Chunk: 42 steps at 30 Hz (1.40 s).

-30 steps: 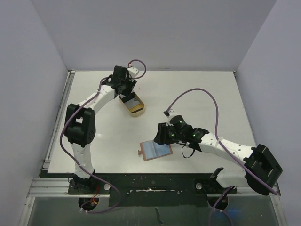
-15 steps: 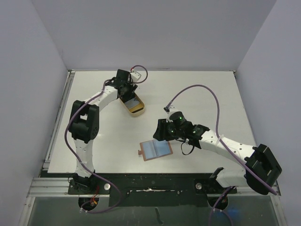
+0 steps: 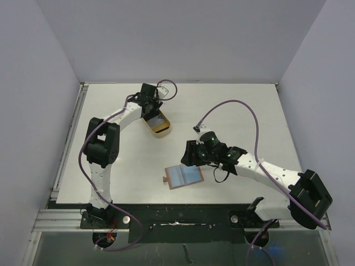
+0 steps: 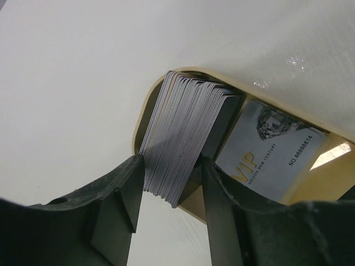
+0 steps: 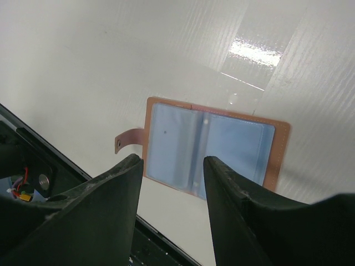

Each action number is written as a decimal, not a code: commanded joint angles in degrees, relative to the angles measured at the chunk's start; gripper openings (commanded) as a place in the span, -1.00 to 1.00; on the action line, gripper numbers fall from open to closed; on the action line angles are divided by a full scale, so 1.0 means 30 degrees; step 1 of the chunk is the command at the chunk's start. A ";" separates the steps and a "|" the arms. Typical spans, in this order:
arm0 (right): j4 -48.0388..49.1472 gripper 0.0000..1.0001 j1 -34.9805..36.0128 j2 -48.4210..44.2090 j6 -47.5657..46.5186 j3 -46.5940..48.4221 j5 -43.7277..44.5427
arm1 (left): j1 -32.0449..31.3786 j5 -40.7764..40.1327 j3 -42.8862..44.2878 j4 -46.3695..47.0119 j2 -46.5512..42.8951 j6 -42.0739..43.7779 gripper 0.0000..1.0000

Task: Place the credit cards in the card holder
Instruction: Pick up the credit card from the storage box.

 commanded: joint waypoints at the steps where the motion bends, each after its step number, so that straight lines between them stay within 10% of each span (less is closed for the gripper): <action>1: 0.0528 -0.03 -0.0141 -0.0200 -0.0043 0.0404 0.0259 | -0.0156 -0.1136 0.0402 0.0945 0.0227 0.0625 -0.20; 42: 0.0852 0.02 -0.0354 -0.0699 0.0243 -0.0565 -0.0153 | -0.1506 -0.2929 0.1143 0.0470 -0.0840 0.0954 -1.00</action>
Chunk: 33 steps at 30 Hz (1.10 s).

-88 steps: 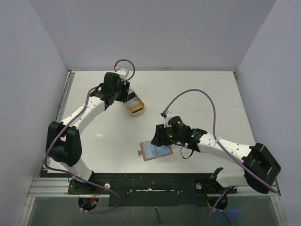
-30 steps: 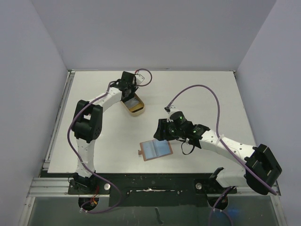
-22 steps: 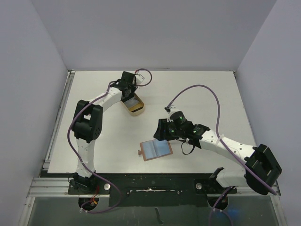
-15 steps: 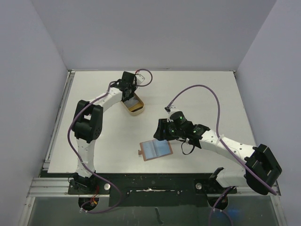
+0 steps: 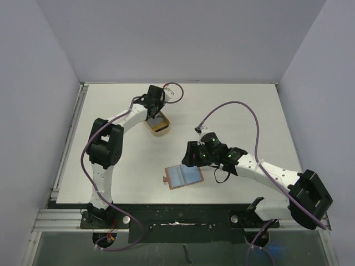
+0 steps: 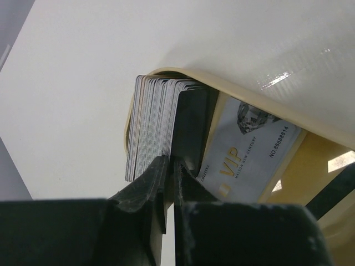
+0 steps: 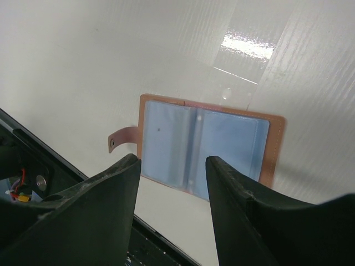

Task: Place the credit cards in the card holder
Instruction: Pick up the credit card from the storage box.

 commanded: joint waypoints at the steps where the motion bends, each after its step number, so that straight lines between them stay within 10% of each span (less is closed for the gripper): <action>1: 0.0708 0.02 -0.0124 -0.0771 -0.0006 -0.0236 -0.0074 | -0.0322 -0.0208 0.1140 0.0229 -0.1014 -0.0081 -1.00; 19: 0.0216 0.03 -0.0468 -0.2294 0.0169 -0.1517 0.0760 | -0.0421 0.1121 -0.0046 -0.1396 -0.4793 -0.3356 -1.00; 33: -0.0542 -0.05 -0.0953 -0.1040 -0.0005 -0.1617 0.2029 | -0.0224 0.9285 -0.4686 -0.0969 -0.9369 -1.3169 -1.00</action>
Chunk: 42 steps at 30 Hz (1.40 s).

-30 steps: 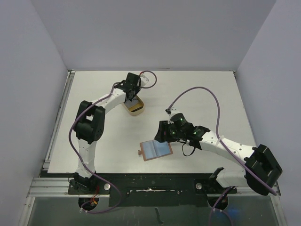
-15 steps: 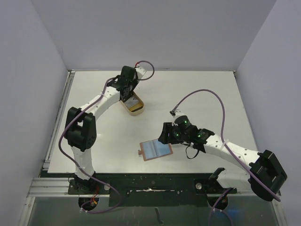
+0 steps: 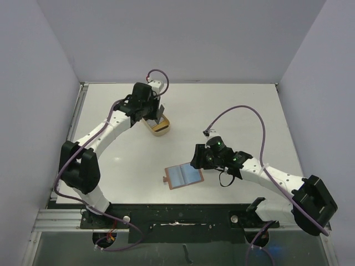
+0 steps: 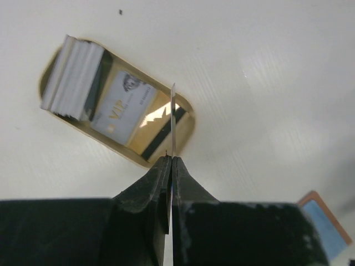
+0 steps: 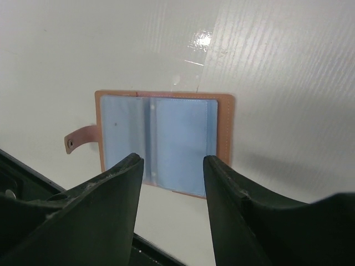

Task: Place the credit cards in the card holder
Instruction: Pick up the credit card from the storage box, then insert the credit card into the card holder.

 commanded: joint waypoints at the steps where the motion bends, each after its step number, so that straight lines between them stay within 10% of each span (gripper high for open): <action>1: -0.0033 -0.05 -0.0207 0.0586 -0.0133 0.0150 0.0675 | 0.0162 0.3822 -0.1959 0.0955 -0.2093 -0.4546 -1.00; 14: -0.0297 -0.22 -0.0527 0.2256 -0.0371 0.0366 0.0791 | -0.0643 0.9579 -1.0842 0.7528 -0.6250 -1.3964 -1.00; 42: 0.0136 -0.58 0.2010 0.1370 0.5534 -0.2510 0.2305 | -0.4785 0.6121 -2.0409 1.5977 -0.8329 -2.1777 -1.00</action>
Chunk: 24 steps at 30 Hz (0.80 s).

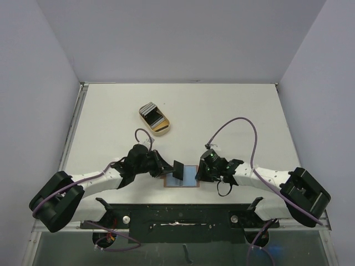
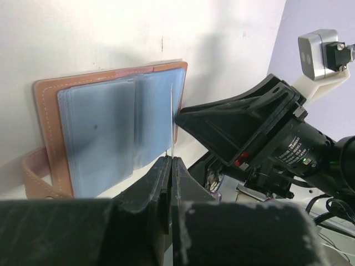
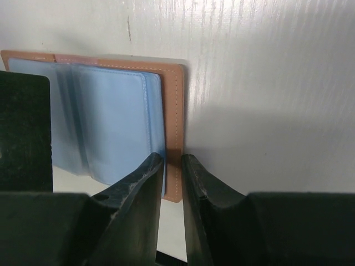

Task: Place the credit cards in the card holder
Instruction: Insert the credit card into the card holder.

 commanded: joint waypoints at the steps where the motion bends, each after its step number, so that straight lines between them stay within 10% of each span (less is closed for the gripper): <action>1: -0.0245 -0.58 0.0615 -0.0765 0.1342 -0.0178 0.0836 | -0.0217 -0.0288 -0.0434 0.2355 0.0197 -0.0286 -1.00; 24: -0.0375 -0.56 0.0805 -0.0445 0.0728 0.0260 0.1450 | -0.0543 -0.0372 -0.1377 0.4782 0.2681 0.1433 -1.00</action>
